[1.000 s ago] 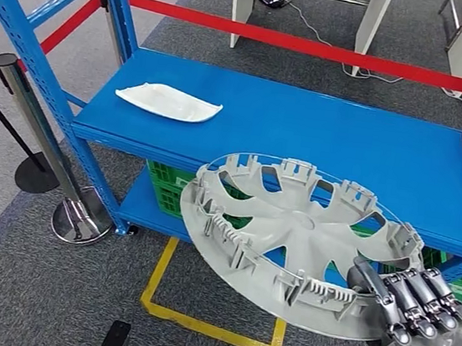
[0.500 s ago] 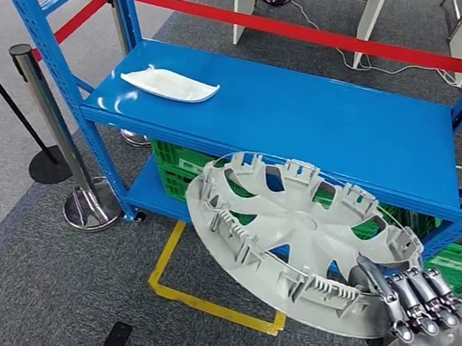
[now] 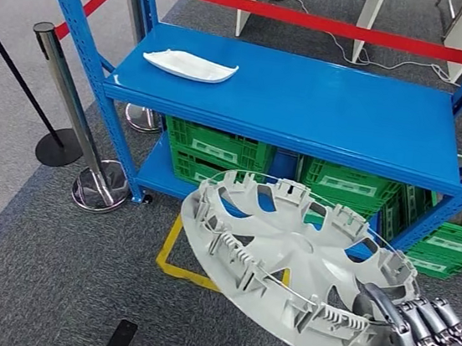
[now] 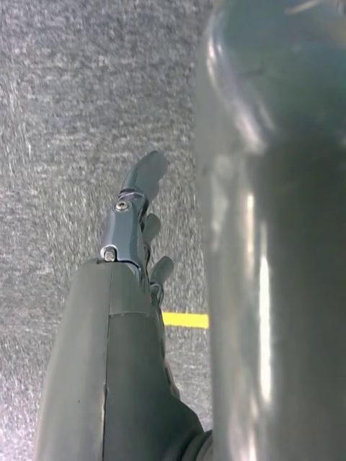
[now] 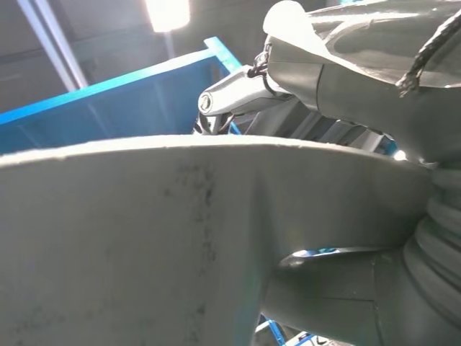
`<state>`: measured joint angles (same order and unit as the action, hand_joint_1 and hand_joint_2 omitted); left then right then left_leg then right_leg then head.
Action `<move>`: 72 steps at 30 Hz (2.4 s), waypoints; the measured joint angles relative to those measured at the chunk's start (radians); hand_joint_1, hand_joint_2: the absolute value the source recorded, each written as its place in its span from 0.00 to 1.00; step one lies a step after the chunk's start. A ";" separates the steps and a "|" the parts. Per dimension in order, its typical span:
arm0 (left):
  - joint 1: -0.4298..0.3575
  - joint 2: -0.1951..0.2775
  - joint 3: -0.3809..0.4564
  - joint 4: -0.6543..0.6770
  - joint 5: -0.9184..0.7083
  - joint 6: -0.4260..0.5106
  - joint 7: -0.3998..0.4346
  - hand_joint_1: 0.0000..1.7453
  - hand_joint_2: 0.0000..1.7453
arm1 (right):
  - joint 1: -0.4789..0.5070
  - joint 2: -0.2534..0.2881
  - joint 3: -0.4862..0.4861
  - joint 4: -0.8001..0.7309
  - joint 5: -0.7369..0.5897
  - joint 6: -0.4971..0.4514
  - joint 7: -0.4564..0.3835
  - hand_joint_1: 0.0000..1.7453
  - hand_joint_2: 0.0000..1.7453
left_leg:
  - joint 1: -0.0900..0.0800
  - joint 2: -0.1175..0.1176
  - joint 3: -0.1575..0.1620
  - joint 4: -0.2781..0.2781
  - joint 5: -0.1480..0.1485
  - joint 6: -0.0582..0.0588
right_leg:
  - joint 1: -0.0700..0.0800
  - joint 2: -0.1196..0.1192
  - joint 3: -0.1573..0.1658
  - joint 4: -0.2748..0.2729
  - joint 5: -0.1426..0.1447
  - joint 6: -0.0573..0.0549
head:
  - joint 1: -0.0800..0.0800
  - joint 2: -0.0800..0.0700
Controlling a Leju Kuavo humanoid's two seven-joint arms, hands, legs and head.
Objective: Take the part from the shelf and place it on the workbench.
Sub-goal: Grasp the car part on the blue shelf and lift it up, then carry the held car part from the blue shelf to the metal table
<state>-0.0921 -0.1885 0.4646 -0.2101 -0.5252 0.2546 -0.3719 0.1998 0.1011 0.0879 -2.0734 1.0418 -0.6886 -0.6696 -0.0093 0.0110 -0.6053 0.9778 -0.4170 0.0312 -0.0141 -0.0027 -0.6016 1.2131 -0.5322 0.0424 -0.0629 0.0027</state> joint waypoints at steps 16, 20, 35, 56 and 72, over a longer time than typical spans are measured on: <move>0.006 -0.001 0.000 0.000 -0.017 0.002 -0.002 0.00 0.00 | 0.029 0.000 -0.003 -0.047 -0.008 0.000 0.000 1.00 1.00 | 0.006 -0.008 0.065 0.151 -0.111 -0.037 | 0.008 -0.004 0.016 -0.207 0.059 -0.051 | -0.009 0.000; 0.001 -0.001 0.003 0.000 -0.011 0.000 -0.014 0.00 0.00 | 0.031 0.000 -0.003 -0.052 -0.008 0.000 0.000 1.00 1.00 | -0.002 -0.012 0.147 -0.009 -0.122 -0.011 | 0.009 -0.011 -0.003 -0.208 0.087 -0.031 | -0.008 0.000; 0.001 -0.003 0.008 0.000 -0.021 -0.003 -0.019 0.00 0.00 | 0.046 0.000 -0.004 -0.064 -0.005 0.000 0.000 1.00 1.00 | 0.002 -0.101 0.008 0.031 -0.019 -0.023 | -0.004 0.055 0.097 -0.212 -0.011 -0.022 | -0.004 0.000; -0.006 -0.003 0.023 0.000 -0.058 -0.003 -0.006 0.00 0.00 | 0.029 -0.004 0.019 -0.097 -0.095 0.000 -0.001 1.00 1.00 | 0.001 -0.011 0.037 0.012 -0.034 0.010 | 0.000 -0.016 -0.016 -0.014 -0.109 -0.013 | -0.005 0.000; -0.004 -0.002 0.031 0.000 -0.065 -0.003 -0.004 0.00 0.00 | 0.030 -0.015 0.049 -0.106 -0.152 0.000 -0.001 1.00 1.00 | 0.008 -0.026 -0.116 0.293 -0.146 -0.051 | -0.011 -0.022 0.064 -0.193 0.007 -0.044 | -0.023 0.000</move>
<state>-0.0956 -0.1903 0.4960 -0.2102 -0.5901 0.2516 -0.3761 0.2298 0.0862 0.1369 -2.1794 0.8895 -0.6889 -0.6706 -0.0010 -0.0147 -0.7215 1.2705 -0.5632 -0.0197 -0.0253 -0.0245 -0.5372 1.0206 -0.5256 -0.0014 -0.0855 0.0027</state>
